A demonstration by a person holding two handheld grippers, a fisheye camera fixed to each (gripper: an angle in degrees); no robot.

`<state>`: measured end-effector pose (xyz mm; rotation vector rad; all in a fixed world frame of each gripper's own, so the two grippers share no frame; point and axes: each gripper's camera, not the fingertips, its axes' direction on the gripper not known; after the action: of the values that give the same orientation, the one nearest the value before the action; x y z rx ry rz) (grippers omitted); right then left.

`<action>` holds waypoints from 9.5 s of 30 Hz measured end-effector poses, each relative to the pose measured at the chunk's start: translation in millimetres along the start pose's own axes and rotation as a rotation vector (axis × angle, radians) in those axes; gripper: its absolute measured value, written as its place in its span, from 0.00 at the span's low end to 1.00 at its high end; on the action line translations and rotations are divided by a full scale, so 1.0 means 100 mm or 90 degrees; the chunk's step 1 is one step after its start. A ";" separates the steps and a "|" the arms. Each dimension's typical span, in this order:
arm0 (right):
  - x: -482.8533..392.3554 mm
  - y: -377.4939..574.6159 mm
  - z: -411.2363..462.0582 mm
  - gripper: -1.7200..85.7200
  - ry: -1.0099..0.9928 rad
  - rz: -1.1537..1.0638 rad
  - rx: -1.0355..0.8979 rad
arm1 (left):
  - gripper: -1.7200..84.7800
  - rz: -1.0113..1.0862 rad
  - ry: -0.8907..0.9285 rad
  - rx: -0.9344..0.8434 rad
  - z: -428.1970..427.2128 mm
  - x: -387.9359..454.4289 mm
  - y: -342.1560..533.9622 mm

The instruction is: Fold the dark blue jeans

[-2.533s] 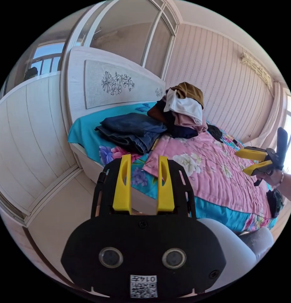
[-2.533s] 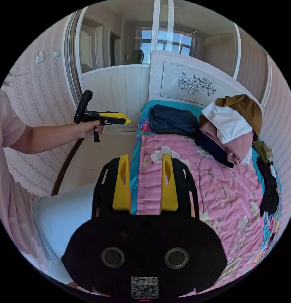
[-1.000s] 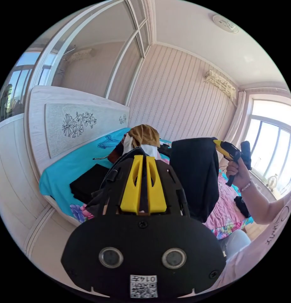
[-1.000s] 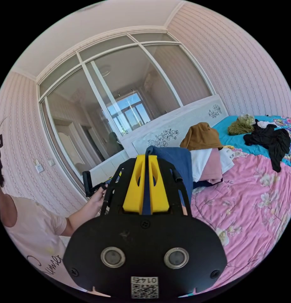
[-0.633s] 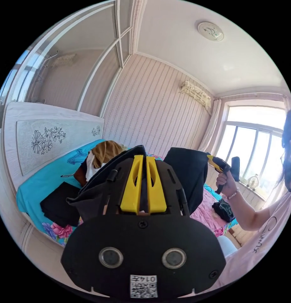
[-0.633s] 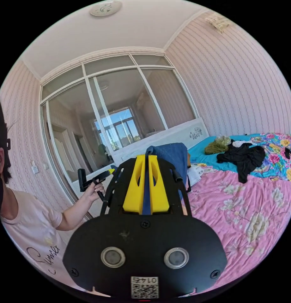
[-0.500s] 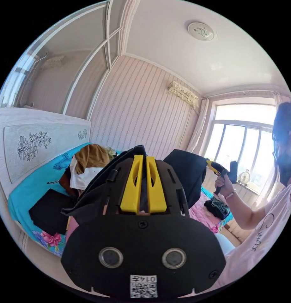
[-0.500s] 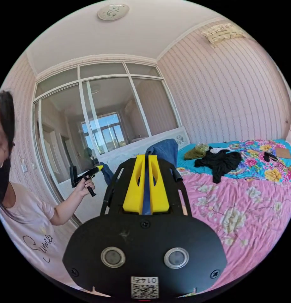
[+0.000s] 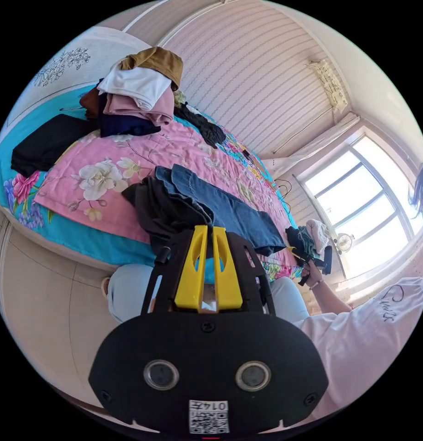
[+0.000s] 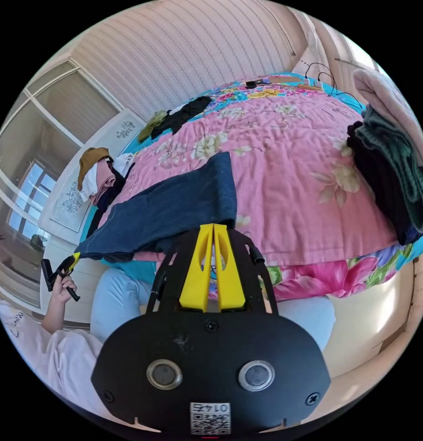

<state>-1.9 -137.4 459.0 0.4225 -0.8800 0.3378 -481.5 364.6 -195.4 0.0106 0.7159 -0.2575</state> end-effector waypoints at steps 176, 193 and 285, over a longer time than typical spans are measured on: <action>-0.48 -1.22 -2.22 0.14 0.248 -0.148 0.116 | 0.11 0.153 -0.456 0.007 0.46 -1.38 -1.49; -4.06 -1.52 0.88 0.15 -0.153 -0.637 -0.172 | 0.06 0.098 -0.158 0.049 -0.43 -1.87 -1.30; 1.06 -2.62 -3.92 0.16 0.178 -0.109 -0.075 | 0.10 0.499 -0.256 -0.221 4.88 -0.46 -1.43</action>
<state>440.6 -161.2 266.0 0.3292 -0.5822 0.1806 -232.9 189.4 214.9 -0.0884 0.3069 0.6042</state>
